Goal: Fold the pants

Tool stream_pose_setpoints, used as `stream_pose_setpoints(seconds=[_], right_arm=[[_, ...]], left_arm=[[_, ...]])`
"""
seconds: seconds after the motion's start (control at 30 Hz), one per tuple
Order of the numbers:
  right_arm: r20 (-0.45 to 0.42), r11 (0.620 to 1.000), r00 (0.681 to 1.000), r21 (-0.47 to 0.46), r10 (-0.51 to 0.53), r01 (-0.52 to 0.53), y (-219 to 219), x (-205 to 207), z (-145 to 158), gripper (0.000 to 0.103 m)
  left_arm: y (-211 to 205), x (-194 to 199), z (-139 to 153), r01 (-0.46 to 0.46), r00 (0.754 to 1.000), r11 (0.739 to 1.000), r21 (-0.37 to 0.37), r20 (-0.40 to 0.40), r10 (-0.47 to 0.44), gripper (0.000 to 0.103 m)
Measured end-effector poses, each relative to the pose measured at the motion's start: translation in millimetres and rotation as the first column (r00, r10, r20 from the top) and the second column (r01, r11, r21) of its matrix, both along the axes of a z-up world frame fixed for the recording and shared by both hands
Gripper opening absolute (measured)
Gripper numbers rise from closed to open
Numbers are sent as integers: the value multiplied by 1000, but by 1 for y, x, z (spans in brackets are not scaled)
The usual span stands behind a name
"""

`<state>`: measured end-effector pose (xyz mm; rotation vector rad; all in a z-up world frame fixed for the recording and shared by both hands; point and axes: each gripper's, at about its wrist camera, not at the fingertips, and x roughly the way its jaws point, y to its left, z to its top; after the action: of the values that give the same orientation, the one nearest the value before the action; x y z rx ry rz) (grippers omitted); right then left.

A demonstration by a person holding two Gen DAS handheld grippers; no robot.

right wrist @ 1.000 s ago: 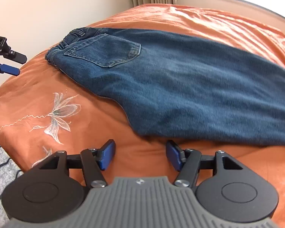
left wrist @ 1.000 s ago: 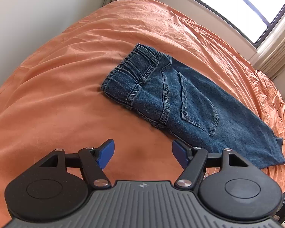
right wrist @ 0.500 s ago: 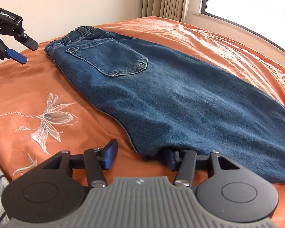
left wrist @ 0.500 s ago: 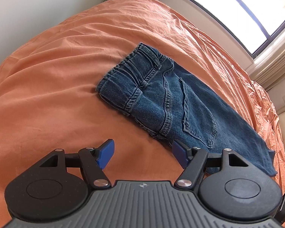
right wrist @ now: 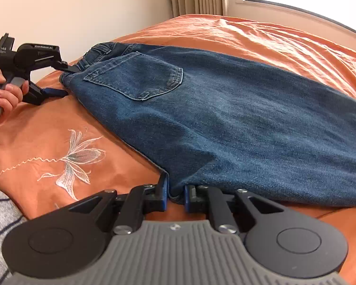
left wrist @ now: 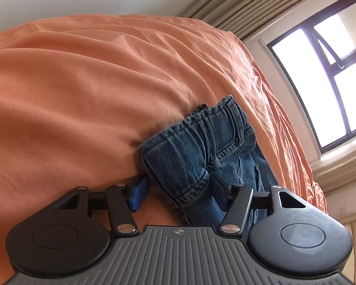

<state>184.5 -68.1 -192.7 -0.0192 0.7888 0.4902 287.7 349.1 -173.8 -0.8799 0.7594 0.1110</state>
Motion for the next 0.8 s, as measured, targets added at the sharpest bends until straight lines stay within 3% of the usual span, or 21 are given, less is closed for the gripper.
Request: stream_pose_setpoints(seconds=[0.03, 0.17, 0.3, 0.37, 0.47, 0.67, 0.73, 0.8], right_arm=[[-1, 1000, 1000, 1, 3, -3, -1, 0, 1, 8], [0, 1000, 1000, 6, 24, -24, -4, -1, 16, 8], [9, 998, 999, 43, 37, -38, -13, -8, 46, 8], [18, 995, 997, 77, 68, -70, -17, -19, 65, 8], [-2, 986, 993, 120, 119, -118, -16, -39, 78, 7], [-124, 982, 988, 176, 89, -67, -7, -52, 38, 8], [-159, 982, 985, 186, 73, -43, -5, -50, 22, 8], [-174, 981, 983, 195, 52, -18, -4, -45, 14, 8]], left_arm=[[-1, 3, 0, -17, 1000, 1000, 7, 2, 17, 62], [-14, 15, 23, -36, 999, 990, 135, -9, 38, 18], [-31, 5, 77, -38, 999, 965, 260, 46, 27, 16], [-38, -10, 105, -48, 998, 940, 338, 57, 31, 16], [-35, -35, 121, -45, 999, 910, 412, 22, 40, 16], [-11, -59, 60, -19, 989, 919, 393, -128, 75, 16], [-3, -54, 41, -53, 981, 941, 333, -158, 111, 17], [2, -48, 31, -41, 977, 947, 318, -185, 104, 22]])
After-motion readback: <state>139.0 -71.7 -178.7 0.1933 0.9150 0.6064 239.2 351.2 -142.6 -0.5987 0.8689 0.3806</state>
